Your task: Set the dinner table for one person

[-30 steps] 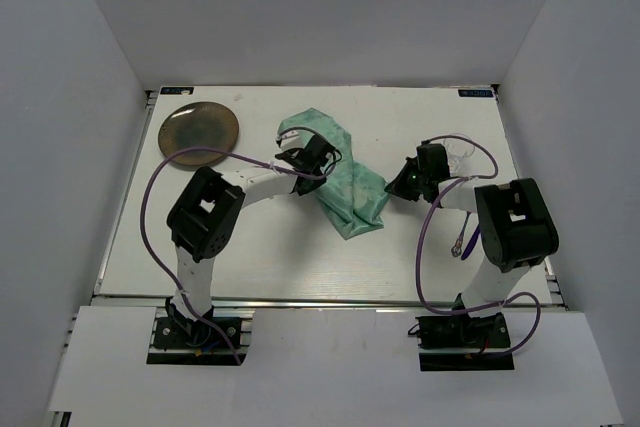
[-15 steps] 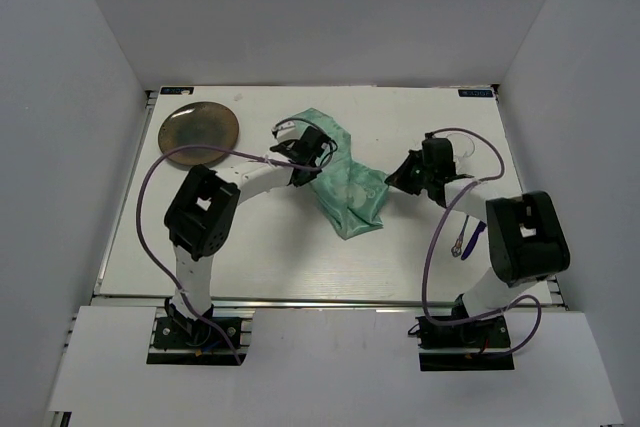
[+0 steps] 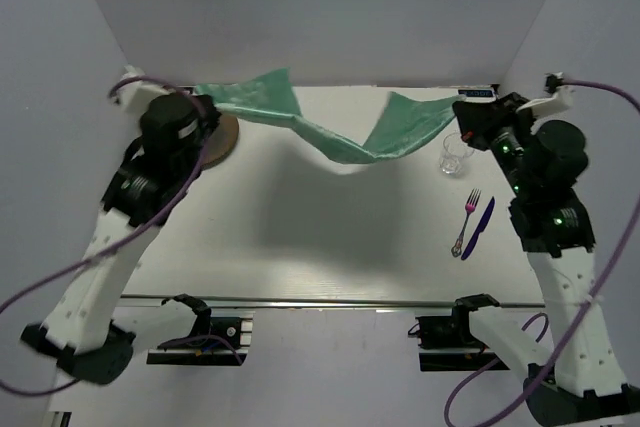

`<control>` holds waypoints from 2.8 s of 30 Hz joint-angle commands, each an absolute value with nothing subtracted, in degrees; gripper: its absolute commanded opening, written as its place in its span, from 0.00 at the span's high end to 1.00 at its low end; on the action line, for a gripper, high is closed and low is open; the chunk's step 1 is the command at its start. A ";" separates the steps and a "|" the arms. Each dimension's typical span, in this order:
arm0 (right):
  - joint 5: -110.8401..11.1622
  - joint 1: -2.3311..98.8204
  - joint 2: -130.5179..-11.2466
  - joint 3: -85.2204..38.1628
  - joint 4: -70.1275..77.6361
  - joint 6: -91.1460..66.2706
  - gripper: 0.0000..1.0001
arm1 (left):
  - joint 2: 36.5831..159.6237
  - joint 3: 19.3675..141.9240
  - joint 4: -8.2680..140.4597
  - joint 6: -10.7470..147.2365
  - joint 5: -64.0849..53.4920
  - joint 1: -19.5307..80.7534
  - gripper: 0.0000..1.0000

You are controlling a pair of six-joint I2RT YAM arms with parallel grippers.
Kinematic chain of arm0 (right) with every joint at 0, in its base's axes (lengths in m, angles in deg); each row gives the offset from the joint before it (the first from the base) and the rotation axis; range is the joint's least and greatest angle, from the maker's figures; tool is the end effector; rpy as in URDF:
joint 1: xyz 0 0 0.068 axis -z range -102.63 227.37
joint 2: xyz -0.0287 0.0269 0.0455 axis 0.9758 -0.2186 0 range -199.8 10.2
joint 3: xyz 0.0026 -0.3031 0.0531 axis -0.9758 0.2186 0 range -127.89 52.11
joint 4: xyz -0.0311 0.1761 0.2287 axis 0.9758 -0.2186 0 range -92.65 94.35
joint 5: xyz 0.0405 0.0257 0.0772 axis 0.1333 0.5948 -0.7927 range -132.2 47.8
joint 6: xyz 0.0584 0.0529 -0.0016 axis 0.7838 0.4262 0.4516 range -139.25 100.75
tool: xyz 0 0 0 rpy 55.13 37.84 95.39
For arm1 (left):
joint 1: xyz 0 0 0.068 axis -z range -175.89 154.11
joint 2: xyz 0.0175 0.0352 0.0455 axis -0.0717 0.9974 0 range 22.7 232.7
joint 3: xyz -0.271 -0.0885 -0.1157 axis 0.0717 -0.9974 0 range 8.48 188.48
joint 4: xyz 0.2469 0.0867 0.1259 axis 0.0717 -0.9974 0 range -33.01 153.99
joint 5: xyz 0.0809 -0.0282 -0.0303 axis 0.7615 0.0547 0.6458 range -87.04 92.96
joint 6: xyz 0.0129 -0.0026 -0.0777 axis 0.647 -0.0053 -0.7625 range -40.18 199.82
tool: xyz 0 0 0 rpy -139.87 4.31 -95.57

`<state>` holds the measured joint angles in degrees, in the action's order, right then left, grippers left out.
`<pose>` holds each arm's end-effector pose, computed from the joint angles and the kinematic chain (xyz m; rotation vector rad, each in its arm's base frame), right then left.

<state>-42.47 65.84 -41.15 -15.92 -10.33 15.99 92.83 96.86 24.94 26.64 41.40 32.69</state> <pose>0.2164 0.0445 0.4892 0.3192 1.5395 0.6495 0.2657 -0.0970 0.4938 -0.8131 1.6801 -0.3412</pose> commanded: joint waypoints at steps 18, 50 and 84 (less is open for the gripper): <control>-50.97 71.21 -83.72 -66.17 -25.79 9.49 1.00 | 121.29 134.06 30.41 38.34 27.61 21.52 1.00; -60.47 78.16 -46.04 2.11 -7.33 7.74 0.11 | 58.22 35.63 50.37 27.35 6.13 19.05 0.02; -43.96 66.30 -91.22 -6.69 -9.36 6.85 0.11 | 110.15 56.12 44.57 23.05 7.27 21.69 0.02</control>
<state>-44.94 66.72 -88.56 -5.83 -10.41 6.83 110.59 56.31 43.68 23.99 6.06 21.50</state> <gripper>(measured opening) 0.889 0.978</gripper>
